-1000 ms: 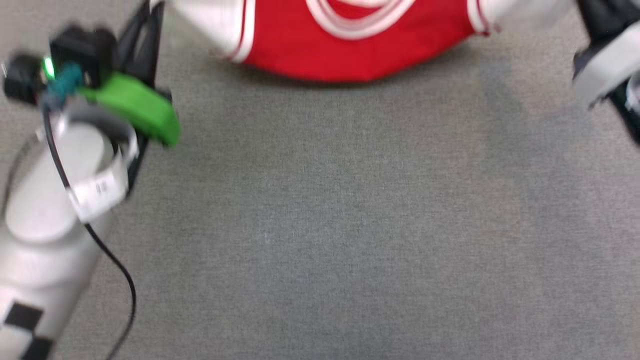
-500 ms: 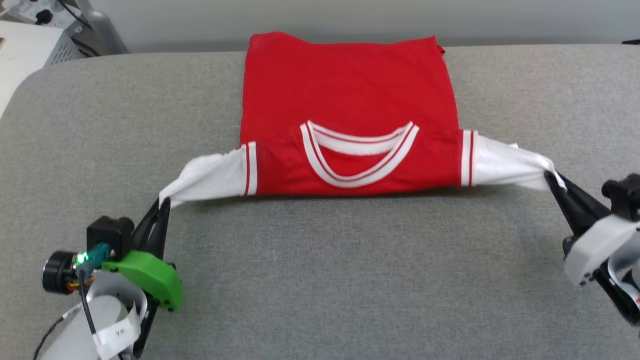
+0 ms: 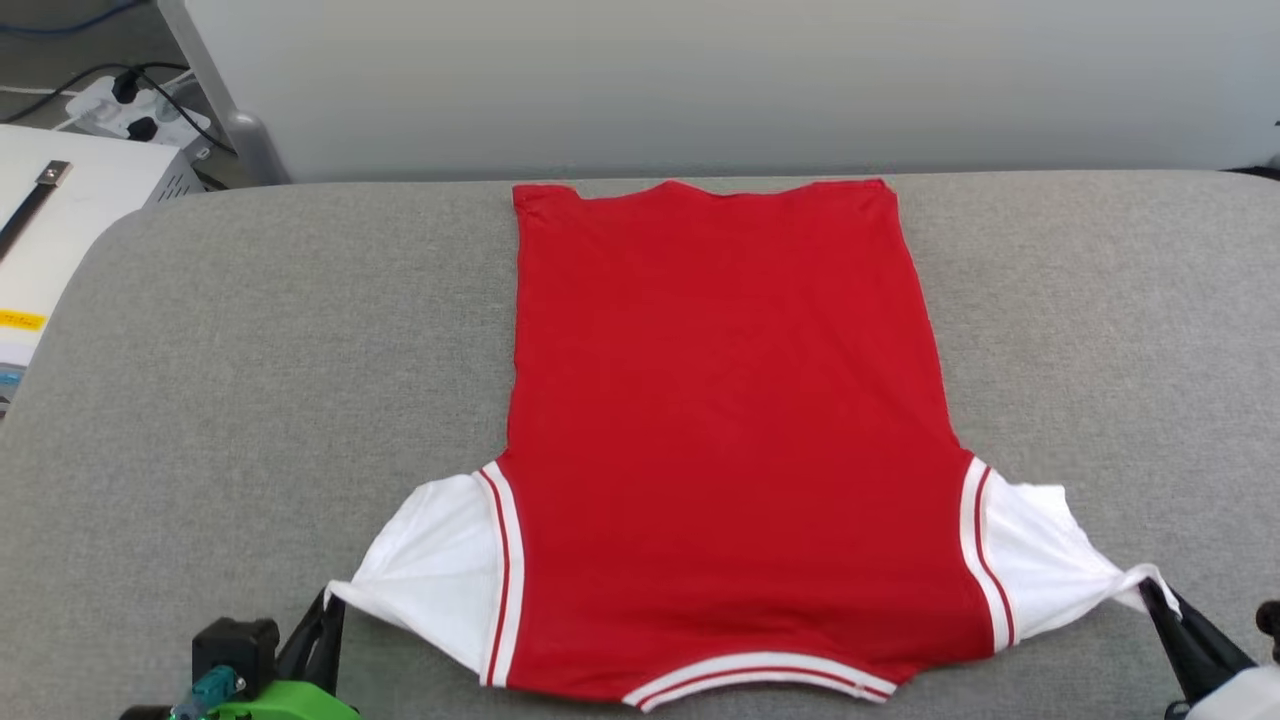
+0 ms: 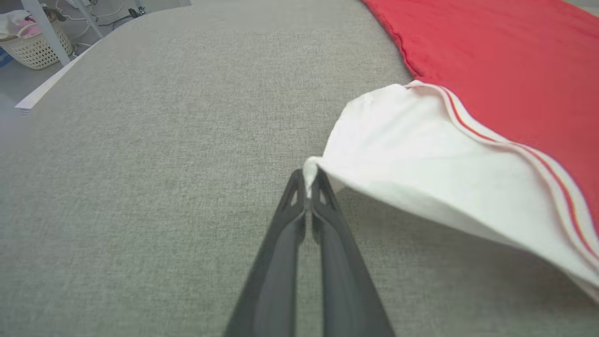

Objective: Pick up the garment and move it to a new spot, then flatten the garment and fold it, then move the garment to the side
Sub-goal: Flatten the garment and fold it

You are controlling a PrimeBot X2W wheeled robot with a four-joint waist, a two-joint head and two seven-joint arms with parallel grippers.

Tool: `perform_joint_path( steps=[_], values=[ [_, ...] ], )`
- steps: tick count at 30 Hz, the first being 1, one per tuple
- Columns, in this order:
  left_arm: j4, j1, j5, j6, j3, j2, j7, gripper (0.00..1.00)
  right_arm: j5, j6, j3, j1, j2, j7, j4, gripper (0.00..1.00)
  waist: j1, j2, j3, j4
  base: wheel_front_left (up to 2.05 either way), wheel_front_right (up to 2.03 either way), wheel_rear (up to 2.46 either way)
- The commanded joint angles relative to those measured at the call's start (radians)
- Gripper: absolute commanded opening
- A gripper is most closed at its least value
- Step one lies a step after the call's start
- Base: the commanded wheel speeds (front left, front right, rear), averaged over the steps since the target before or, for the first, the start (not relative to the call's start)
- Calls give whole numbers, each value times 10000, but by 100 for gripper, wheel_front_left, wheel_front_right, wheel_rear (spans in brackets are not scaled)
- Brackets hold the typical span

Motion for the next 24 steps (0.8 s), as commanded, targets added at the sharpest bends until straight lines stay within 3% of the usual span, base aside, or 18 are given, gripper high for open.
perform_joint_path(
  steps=[1,10,11,12,17,24],
  values=[
    [11,319,60,24,182,-64,-57,0,-44,-11,-249,324,19,-27,-74,0,1,0,-147,52,0,0,0],
    [51,966,603,-214,721,-595,-57,0,-334,-11,-1149,1463,494,590,-791,3,1,0,-297,162,0,0,0],
    [32,967,671,-239,756,-631,-57,0,-380,-11,-1224,1459,546,676,-848,37,1,0,-302,172,0,0,0],
    [2,954,765,-267,799,-673,-57,0,-457,-11,-1305,1433,604,776,-934,100,1,0,-306,182,0,0,0],
    [-240,832,1078,-401,978,-965,-57,0,-809,-11,-1598,1182,666,1066,-1446,100,1,0,-256,258,0,0,0],
    [-1053,680,1634,-331,1198,-1288,-57,0,-1403,-11,-2500,206,141,1187,-2665,100,1,0,90,440,0,0,0]
  ],
)
